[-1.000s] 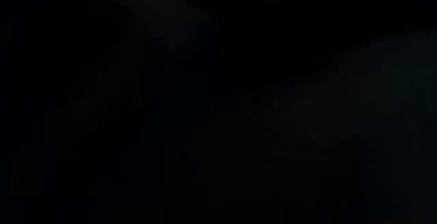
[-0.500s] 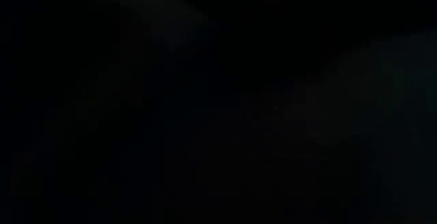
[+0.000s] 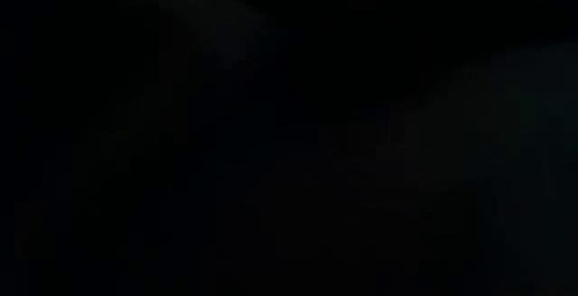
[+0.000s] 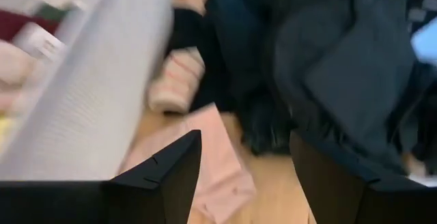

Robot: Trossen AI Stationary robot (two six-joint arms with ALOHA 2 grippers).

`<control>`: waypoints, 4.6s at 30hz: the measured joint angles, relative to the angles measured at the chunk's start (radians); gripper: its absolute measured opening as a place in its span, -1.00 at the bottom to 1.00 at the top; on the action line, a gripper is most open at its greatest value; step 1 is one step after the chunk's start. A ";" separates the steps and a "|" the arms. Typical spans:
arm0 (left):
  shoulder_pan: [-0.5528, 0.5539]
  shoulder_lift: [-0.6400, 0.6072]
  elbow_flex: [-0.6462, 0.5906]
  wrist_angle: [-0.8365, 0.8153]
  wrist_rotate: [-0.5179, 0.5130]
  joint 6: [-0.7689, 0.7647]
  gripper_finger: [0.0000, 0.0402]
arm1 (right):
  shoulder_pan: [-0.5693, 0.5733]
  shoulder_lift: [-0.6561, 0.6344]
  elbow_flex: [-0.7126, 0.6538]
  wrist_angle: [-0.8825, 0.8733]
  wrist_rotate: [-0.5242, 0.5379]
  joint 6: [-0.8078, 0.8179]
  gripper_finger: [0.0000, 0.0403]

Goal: Sort clothes
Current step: Put the pink panty into the white laundry organizer, then put the blue sock into the white laundry organizer

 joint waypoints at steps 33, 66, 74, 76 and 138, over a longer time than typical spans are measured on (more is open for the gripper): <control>-0.020 0.567 -0.234 0.294 -0.021 0.194 0.09 | -0.028 0.000 0.000 -0.035 -0.003 0.028 -0.84; -0.082 0.328 -0.019 0.078 -0.227 0.312 -0.92 | -0.028 0.000 0.000 -0.037 -0.004 0.029 -0.84; -0.083 0.205 0.083 0.146 -0.372 0.459 -0.92 | -0.028 0.000 0.000 -0.037 -0.004 0.029 -0.84; -0.076 0.177 0.099 0.207 -0.399 0.512 -0.91 | -0.028 0.000 0.000 -0.037 -0.004 0.029 -0.84; 0.361 0.170 0.297 -0.042 -0.223 0.259 0.04 | -0.028 0.000 0.000 -0.037 -0.004 0.029 -0.84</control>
